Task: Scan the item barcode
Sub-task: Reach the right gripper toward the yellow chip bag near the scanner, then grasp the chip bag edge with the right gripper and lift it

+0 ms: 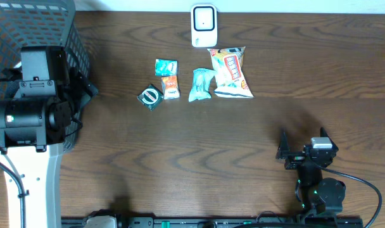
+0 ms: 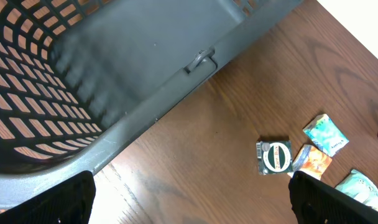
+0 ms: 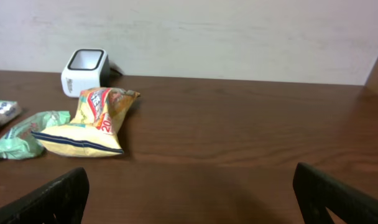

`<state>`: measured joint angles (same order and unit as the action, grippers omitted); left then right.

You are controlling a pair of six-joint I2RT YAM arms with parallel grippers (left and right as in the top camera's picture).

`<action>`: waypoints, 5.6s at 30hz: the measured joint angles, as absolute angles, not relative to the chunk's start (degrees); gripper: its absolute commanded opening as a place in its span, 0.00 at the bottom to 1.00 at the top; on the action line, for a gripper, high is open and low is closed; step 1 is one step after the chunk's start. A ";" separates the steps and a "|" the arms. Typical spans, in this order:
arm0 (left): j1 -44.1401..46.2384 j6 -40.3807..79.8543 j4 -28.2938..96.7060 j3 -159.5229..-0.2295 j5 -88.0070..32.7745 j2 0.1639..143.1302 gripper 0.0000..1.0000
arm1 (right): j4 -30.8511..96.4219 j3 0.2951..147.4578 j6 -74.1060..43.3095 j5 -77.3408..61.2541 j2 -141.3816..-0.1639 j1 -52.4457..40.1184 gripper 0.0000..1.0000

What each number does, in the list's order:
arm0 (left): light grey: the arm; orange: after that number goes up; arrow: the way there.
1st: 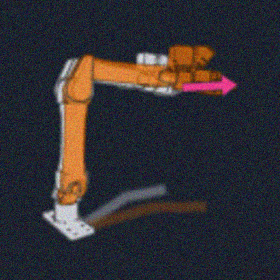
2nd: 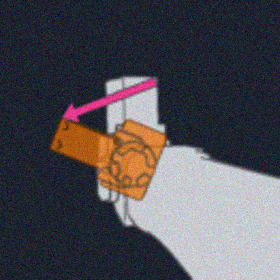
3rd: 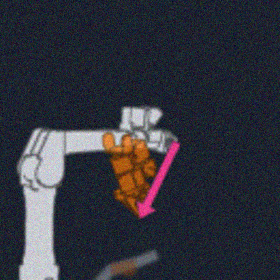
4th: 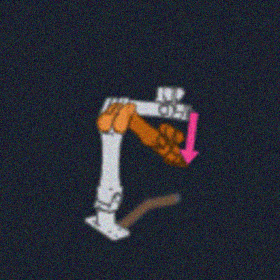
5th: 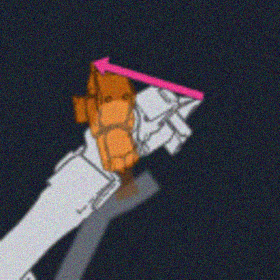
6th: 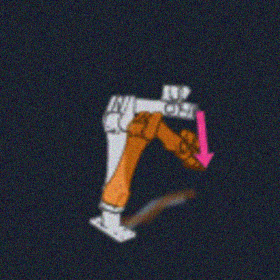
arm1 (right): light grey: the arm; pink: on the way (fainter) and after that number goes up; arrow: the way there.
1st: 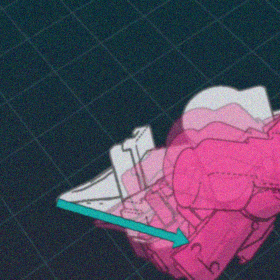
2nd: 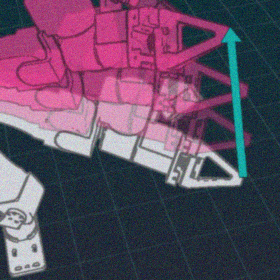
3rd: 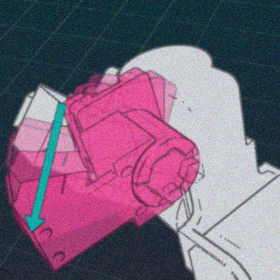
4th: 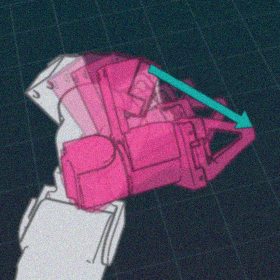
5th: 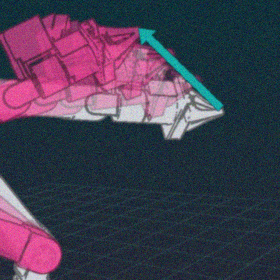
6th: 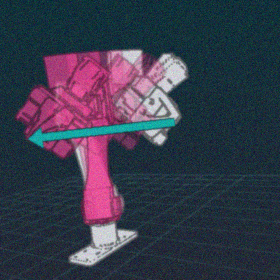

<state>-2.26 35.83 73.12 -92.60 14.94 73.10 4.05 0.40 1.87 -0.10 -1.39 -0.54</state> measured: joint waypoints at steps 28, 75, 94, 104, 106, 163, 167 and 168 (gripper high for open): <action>-2.26 35.83 73.12 -92.60 14.94 73.10 0.98 | -40.71 0.45 -24.58 -20.49 -1.39 -0.54 0.99; -2.26 35.83 73.14 -92.60 14.94 73.41 0.98 | 27.44 84.31 14.57 -21.54 -83.99 -19.97 0.99; -2.26 35.83 73.12 -92.60 14.94 73.41 0.98 | 38.70 88.14 11.44 -27.22 -92.20 -22.33 0.99; -2.26 35.83 73.14 -92.60 14.94 73.41 0.98 | 39.31 88.14 10.74 -27.42 -93.06 -22.33 0.99; -2.26 35.83 73.14 -92.60 14.94 73.41 0.98 | 38.41 88.14 9.61 -25.52 -94.72 -22.33 0.99; -2.26 35.83 73.12 -92.60 14.94 73.41 0.98 | 58.06 96.12 -16.58 24.16 -110.83 -20.93 0.83; -2.26 35.83 73.12 -92.60 14.94 73.41 0.98 | 55.96 97.08 -17.56 17.26 -108.47 -20.93 0.82; -2.26 35.83 73.12 -92.60 14.94 73.41 0.98 | 55.90 97.06 -17.56 16.23 -108.60 -20.93 0.73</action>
